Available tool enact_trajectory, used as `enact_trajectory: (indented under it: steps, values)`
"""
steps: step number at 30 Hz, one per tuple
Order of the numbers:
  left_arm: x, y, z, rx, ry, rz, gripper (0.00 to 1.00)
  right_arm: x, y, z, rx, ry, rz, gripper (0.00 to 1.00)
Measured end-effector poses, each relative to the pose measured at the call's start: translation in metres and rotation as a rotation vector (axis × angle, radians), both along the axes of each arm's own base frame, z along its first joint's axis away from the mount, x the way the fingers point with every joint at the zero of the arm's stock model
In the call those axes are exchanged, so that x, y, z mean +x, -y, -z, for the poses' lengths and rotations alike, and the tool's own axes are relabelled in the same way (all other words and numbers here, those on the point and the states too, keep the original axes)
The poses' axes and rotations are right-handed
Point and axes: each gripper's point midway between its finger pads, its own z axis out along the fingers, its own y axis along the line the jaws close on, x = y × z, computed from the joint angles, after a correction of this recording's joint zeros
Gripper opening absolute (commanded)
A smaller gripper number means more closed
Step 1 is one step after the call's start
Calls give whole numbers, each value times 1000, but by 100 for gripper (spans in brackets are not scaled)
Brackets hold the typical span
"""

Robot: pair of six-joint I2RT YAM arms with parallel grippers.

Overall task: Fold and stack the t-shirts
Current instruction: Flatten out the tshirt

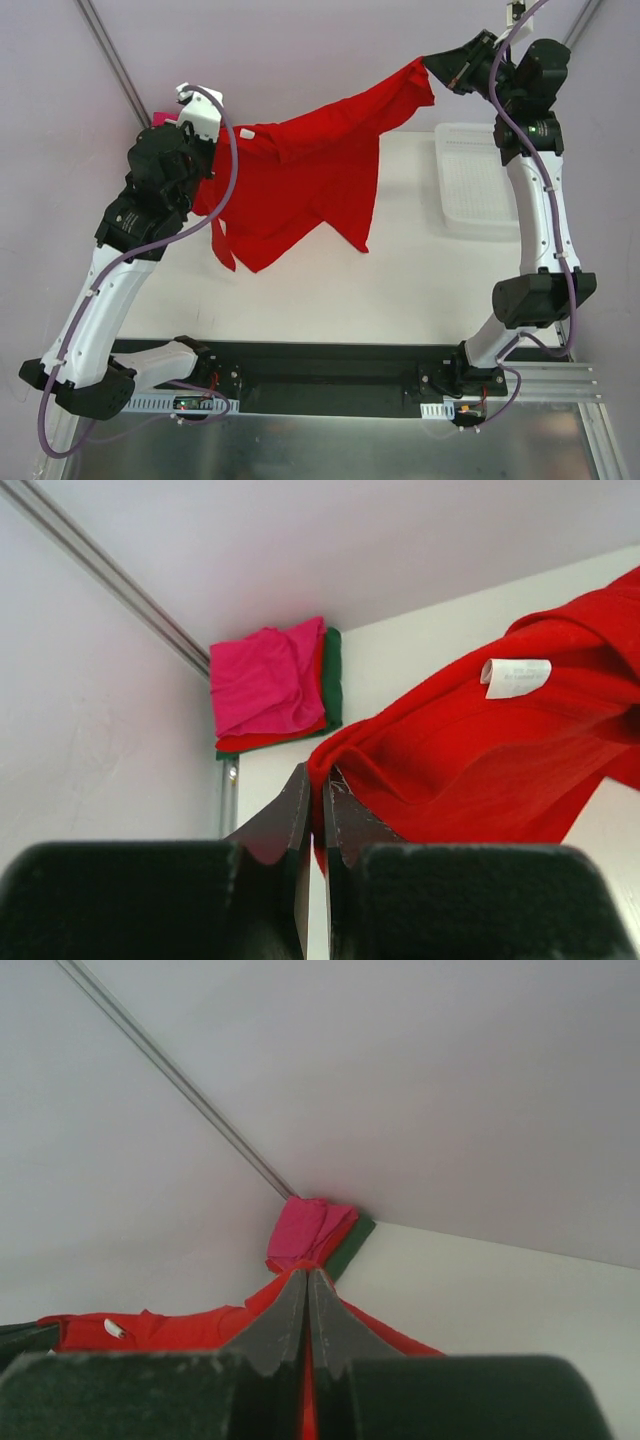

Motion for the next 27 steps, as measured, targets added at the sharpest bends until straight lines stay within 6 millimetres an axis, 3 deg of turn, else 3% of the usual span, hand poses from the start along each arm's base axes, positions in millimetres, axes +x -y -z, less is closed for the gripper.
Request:
enact_trajectory:
  steps: [3, 9, 14, 22, 27]
  values:
    - [0, 7, 13, -8, -45, 29, 0, 11, -6, 10, -2, -21, -11, 1]
    - [-12, 22, 22, -71, -95, 116, 0, 39, -24, 57, -14, -125, -39, 1]
    - [-24, 29, 26, -122, -126, 167, 0, 45, -33, 78, -30, -177, -51, 1]
    - [-16, 23, 29, -103, -138, 113, 0, 47, -46, 74, -40, -156, -74, 1]
    - [-12, 16, 1, -95, -73, 79, 0, 35, -55, 34, -31, -65, -96, 1]
